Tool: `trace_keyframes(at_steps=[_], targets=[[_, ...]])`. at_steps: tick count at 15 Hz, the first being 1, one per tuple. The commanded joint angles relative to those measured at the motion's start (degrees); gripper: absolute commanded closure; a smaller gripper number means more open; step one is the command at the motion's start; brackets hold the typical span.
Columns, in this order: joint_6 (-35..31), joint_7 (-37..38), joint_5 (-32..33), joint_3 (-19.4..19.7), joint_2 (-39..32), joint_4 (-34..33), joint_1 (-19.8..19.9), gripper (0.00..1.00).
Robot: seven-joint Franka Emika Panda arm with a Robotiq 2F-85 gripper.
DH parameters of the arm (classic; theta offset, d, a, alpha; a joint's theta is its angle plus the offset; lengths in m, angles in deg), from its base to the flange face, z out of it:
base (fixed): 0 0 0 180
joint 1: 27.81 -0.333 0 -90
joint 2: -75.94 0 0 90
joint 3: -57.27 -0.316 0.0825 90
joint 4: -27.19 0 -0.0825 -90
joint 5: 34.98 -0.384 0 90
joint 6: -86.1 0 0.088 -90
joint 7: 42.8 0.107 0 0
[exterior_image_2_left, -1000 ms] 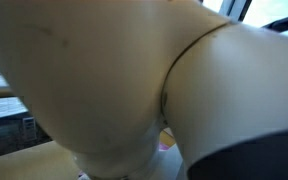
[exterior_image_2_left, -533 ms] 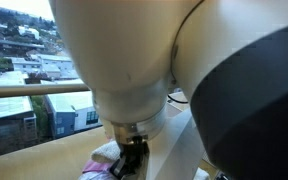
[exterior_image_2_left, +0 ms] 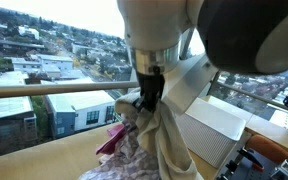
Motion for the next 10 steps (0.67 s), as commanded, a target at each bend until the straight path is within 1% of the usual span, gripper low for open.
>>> trace_keyframes(at_steps=[1,6,8,10], targets=[[9.69,0.75,4.04,-2.15,8.26,0.02,-0.38,0.94],[24.21,-0.29,8.78,-7.67,15.82,-4.82,0.00,0.94],[27.15,-1.19,9.64,-9.56,18.13,-5.70,1.36,0.94],[27.05,-2.29,8.79,-10.54,19.24,-5.59,3.55,0.94]])
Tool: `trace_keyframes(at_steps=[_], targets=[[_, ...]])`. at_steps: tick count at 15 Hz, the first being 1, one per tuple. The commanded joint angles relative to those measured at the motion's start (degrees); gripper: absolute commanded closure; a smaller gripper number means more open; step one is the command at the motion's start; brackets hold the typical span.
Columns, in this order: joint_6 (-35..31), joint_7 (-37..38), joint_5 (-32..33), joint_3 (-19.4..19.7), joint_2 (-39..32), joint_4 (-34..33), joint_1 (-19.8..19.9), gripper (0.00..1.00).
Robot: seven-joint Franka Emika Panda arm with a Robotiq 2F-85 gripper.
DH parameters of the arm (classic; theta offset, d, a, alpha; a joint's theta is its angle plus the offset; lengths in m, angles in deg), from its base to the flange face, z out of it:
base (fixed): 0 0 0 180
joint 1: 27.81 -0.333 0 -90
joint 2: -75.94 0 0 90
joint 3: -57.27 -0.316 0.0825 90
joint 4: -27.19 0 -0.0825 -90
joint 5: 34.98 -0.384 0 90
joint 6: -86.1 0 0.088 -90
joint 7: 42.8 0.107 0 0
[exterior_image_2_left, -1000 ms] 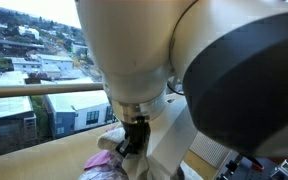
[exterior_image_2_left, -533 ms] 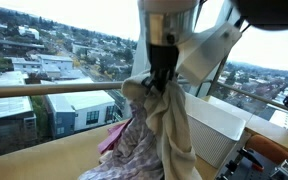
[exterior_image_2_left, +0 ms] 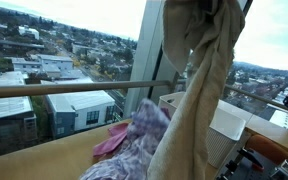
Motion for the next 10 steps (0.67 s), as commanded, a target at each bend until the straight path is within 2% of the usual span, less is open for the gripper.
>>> trace_keyframes(at_steps=[1,5,10], targets=[[0.51,-2.35,-0.26,-2.43,1.52,-0.28,4.63,0.94],[-6.69,-5.64,-3.06,-1.16,-3.18,-1.12,13.27,0.94],[-10.04,-10.08,-2.72,1.54,-9.16,-4.66,24.50,0.94]])
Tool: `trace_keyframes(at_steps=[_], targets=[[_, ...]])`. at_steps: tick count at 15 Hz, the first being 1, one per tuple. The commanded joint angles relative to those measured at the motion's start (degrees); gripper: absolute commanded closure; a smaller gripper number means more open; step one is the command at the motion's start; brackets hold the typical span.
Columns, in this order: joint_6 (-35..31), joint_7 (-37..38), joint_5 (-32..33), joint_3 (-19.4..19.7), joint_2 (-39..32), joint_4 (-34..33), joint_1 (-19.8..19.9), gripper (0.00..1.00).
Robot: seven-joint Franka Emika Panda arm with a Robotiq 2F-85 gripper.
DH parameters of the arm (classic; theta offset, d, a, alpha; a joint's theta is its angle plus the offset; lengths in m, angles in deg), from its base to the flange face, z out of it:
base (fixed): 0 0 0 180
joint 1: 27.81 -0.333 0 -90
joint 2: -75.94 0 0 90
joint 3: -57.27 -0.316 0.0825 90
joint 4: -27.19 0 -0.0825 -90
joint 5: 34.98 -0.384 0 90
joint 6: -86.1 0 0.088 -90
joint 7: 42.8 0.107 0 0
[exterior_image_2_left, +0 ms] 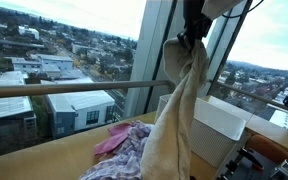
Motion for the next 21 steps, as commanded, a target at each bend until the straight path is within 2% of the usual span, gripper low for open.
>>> trace_keyframes(at_steps=[1,4,8,14,18,21], targets=[[-1.05,-4.84,-0.95,2.14,-2.34,-4.40,6.38,0.94],[0.33,-6.23,-0.39,3.46,-0.31,-5.82,8.83,0.94],[4.32,-8.02,1.09,3.52,4.04,-11.12,8.83,0.94],[13.17,-13.20,4.97,2.49,8.03,-25.31,8.17,0.94],[10.35,-13.22,3.10,3.44,8.32,-25.24,8.92,0.94],[5.66,-12.02,-0.68,4.31,8.87,-19.41,11.68,0.94]])
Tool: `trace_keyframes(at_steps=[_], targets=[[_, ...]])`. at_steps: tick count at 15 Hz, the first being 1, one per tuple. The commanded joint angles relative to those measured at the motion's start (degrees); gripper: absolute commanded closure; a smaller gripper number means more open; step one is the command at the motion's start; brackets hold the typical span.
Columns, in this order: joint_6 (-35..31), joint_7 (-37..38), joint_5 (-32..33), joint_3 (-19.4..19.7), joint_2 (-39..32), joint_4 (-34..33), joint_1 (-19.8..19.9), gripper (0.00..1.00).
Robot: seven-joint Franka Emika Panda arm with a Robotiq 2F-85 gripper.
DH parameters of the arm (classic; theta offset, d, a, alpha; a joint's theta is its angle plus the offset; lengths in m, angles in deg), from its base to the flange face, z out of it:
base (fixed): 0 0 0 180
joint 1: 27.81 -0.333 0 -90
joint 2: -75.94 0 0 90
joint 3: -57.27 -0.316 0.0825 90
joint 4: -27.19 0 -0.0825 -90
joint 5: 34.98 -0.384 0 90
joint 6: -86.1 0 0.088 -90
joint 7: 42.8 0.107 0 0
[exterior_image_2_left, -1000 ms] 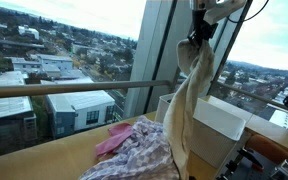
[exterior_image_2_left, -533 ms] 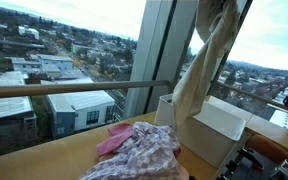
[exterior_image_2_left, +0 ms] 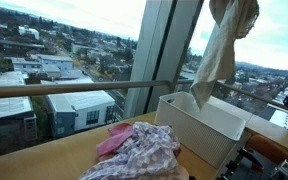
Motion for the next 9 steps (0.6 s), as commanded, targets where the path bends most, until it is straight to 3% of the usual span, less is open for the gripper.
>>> trace_keyframes(at_steps=[1,5,9], targets=[[-6.58,1.03,-4.58,1.18,0.28,6.24,3.54,0.94],[-16.48,3.38,-9.37,1.94,1.55,17.60,7.55,0.94],[-25.04,5.61,-13.52,0.60,1.35,31.23,8.20,0.94]])
